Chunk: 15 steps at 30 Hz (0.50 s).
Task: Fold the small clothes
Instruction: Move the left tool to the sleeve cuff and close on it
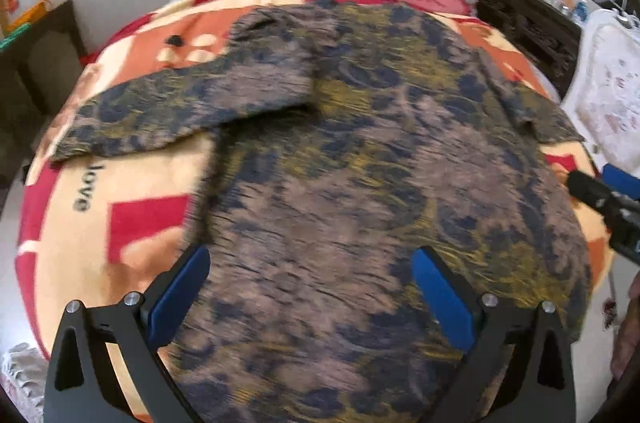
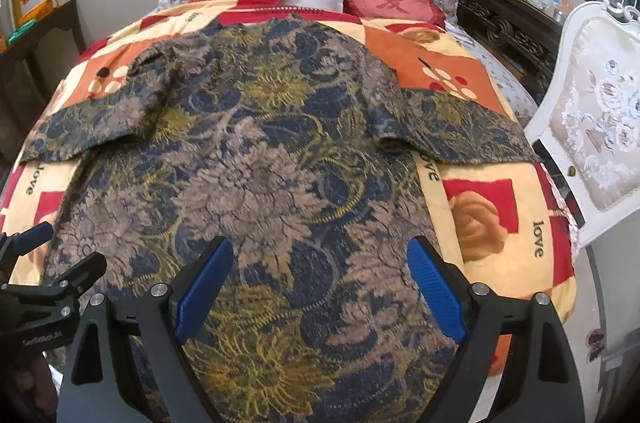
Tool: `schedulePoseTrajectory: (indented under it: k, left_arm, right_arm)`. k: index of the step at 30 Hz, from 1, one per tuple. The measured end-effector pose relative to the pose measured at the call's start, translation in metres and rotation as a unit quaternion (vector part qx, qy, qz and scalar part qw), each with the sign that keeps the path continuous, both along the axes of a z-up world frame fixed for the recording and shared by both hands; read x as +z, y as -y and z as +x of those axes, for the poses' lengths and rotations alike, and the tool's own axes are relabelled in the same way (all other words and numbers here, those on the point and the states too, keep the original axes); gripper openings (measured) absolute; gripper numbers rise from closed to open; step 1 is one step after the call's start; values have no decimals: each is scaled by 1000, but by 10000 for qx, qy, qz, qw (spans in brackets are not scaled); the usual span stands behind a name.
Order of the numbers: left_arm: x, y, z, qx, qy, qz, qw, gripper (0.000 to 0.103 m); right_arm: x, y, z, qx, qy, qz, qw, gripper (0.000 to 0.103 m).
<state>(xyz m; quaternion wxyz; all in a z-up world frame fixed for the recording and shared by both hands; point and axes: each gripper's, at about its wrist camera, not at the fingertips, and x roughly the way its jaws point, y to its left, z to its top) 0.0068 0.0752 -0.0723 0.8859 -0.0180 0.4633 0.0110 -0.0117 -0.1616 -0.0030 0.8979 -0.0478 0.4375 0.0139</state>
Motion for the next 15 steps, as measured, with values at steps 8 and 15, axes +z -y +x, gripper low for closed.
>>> schedulePoseTrajectory:
  k: [8, 15]
  left_arm:
    - [-7, -63, 35, 601, -21, 307, 9977, 103]
    - [-19, -127, 56, 1136, -159, 39, 9934, 103]
  right_arm:
    - [-19, -16, 49, 498, 466, 142, 9976, 102]
    - [-58, -29, 98, 617, 228, 50, 9978, 101]
